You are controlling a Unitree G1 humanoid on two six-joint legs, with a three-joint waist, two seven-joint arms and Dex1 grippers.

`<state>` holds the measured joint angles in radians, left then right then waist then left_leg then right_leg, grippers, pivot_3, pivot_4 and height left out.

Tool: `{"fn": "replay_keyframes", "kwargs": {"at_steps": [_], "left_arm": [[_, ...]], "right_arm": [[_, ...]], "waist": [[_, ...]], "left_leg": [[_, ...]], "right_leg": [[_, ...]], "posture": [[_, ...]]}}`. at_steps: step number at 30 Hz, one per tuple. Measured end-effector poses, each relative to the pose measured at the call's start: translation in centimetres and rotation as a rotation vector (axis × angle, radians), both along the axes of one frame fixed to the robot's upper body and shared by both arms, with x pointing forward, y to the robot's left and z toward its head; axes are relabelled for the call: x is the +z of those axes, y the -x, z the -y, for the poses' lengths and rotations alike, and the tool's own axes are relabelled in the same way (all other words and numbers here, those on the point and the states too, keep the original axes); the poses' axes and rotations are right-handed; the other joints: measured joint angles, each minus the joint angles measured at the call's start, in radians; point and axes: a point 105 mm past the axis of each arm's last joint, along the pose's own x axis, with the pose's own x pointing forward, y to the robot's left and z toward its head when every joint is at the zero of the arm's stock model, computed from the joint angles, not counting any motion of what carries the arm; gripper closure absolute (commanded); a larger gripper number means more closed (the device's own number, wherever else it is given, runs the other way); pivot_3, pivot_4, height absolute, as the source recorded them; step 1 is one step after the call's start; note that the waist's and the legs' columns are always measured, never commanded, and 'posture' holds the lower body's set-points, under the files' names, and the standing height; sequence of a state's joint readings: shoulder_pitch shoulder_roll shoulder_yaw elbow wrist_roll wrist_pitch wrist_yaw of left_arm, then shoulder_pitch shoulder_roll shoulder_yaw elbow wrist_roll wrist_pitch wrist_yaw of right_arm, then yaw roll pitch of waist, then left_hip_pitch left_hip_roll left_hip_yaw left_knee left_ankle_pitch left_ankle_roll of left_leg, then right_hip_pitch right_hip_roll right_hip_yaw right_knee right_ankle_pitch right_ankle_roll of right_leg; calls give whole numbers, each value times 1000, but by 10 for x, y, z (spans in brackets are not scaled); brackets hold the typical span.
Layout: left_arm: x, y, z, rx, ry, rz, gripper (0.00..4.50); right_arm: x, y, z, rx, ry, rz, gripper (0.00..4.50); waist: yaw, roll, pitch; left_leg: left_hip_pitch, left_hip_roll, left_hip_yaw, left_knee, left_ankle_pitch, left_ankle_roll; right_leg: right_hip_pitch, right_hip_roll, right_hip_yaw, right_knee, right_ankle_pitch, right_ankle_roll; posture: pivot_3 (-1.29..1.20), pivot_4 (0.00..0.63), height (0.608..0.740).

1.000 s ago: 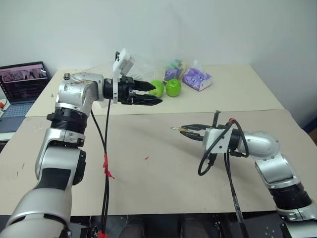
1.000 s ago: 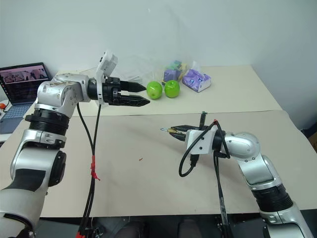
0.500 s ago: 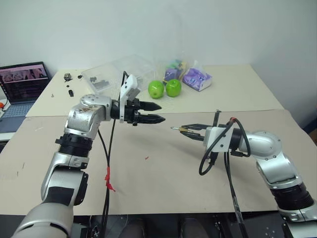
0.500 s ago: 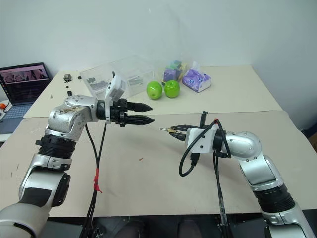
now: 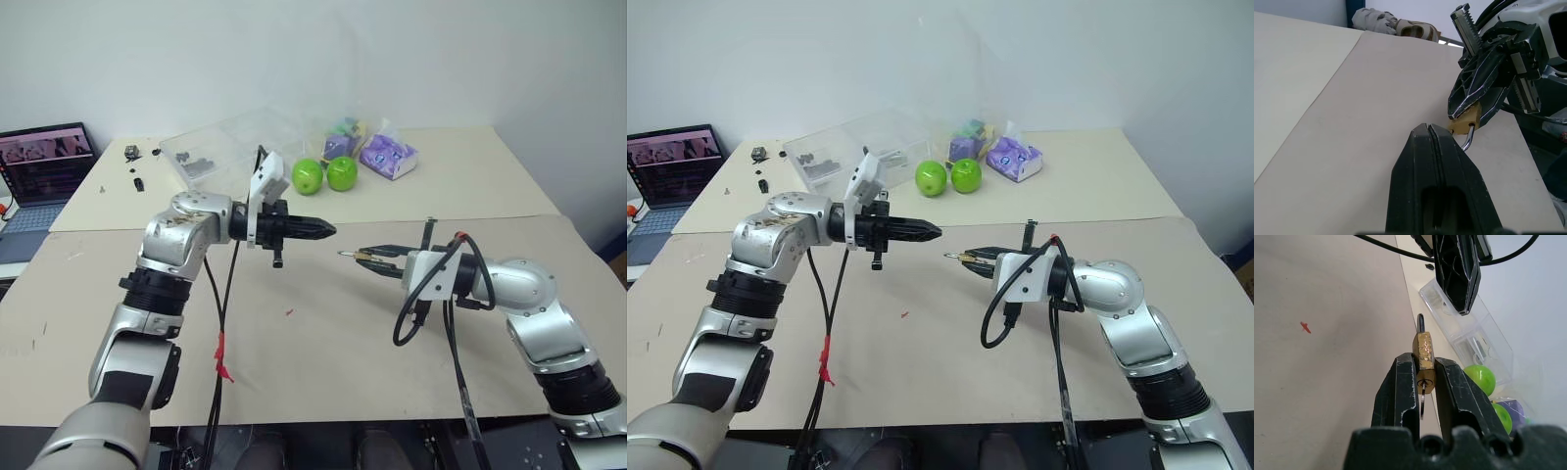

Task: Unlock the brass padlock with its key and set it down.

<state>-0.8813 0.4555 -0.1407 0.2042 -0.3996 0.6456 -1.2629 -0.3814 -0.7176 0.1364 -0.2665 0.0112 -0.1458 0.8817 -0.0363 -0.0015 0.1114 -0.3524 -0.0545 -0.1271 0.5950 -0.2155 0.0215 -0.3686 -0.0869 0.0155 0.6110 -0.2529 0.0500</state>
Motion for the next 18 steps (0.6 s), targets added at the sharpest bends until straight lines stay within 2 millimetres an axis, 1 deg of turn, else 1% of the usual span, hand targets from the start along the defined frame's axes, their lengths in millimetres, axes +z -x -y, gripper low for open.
{"fn": "replay_keyframes", "kwargs": {"at_steps": [2,6,10,15,18], "left_arm": [[-1,1,2,-1,-2,-3,4462],[-11,3,5,4,-9,-36,4462],[-11,7,8,-7,-17,-33,4462],[-22,12,10,-18,-32,-62,4462],[-22,13,11,-18,-33,-58,4462]], "right_arm": [[0,0,0,0,0,0,4379],[0,0,0,0,2,0,4379],[-1,0,0,-2,6,1,4379],[-1,0,-1,-1,5,0,4379],[-2,0,-1,1,5,-1,4379]], "waist": [[0,0,0],[0,0,0],[1,0,0],[0,0,0],[2,0,0]], "left_leg": [[0,0,0,0,0,0],[0,0,0,0,0,0],[0,0,0,0,0,0],[0,0,0,0,0,0],[0,0,0,0,0,0]], "right_leg": [[0,0,0,0,0,0],[0,0,0,0,0,0],[0,0,0,0,0,0],[0,0,0,0,0,0],[0,0,0,0,0,0]], "posture": [[0,150,740],[0,150,740],[0,150,740],[0,150,740],[0,150,740]]}}
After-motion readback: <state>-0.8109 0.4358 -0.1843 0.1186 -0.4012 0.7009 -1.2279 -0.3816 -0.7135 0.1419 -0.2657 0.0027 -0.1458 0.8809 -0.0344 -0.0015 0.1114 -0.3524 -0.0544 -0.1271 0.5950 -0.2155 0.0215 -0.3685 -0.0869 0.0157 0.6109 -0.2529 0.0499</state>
